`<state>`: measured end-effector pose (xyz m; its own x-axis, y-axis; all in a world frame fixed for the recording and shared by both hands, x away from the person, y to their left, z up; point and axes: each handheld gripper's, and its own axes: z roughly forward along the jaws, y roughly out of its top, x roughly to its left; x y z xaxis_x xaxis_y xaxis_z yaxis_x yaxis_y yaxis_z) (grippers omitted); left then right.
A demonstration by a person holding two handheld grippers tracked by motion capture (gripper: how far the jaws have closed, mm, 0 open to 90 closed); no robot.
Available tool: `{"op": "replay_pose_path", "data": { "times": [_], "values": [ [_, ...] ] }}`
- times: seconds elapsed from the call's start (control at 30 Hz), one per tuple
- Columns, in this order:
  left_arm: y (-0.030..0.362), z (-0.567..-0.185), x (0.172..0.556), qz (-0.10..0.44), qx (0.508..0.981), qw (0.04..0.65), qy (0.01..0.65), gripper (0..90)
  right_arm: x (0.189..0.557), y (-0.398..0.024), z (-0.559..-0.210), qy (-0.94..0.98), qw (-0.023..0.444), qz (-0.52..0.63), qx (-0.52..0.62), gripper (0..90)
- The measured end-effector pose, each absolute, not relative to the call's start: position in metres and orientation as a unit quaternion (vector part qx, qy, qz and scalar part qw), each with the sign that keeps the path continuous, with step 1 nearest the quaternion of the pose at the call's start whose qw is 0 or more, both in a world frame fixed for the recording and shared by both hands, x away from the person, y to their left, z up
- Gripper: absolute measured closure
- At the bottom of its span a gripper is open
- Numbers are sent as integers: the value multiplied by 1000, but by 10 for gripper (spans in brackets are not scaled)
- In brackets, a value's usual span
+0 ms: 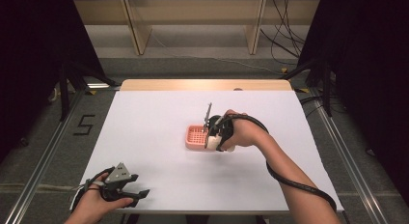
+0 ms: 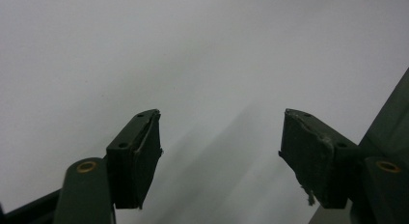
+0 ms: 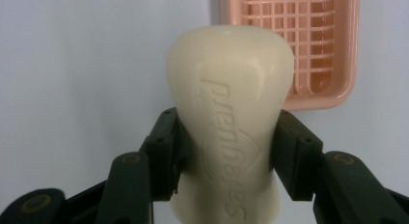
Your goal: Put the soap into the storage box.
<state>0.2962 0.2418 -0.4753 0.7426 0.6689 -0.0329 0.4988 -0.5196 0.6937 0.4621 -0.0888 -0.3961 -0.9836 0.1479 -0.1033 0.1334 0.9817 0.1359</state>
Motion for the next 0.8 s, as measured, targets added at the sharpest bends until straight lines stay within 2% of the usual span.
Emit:
{"op": "replay_pose_path", "data": {
  "times": [0.57, 0.8],
  "values": [
    [242, -475, 296, 120, 862, 357, 340, 302, 470, -85, -396, 994, 64, 72, 50, 505],
    [242, -475, 296, 120, 863, 356, 338, 302, 467, -82, -394, 993, 61, 63, 79, 505]
  ]
}}
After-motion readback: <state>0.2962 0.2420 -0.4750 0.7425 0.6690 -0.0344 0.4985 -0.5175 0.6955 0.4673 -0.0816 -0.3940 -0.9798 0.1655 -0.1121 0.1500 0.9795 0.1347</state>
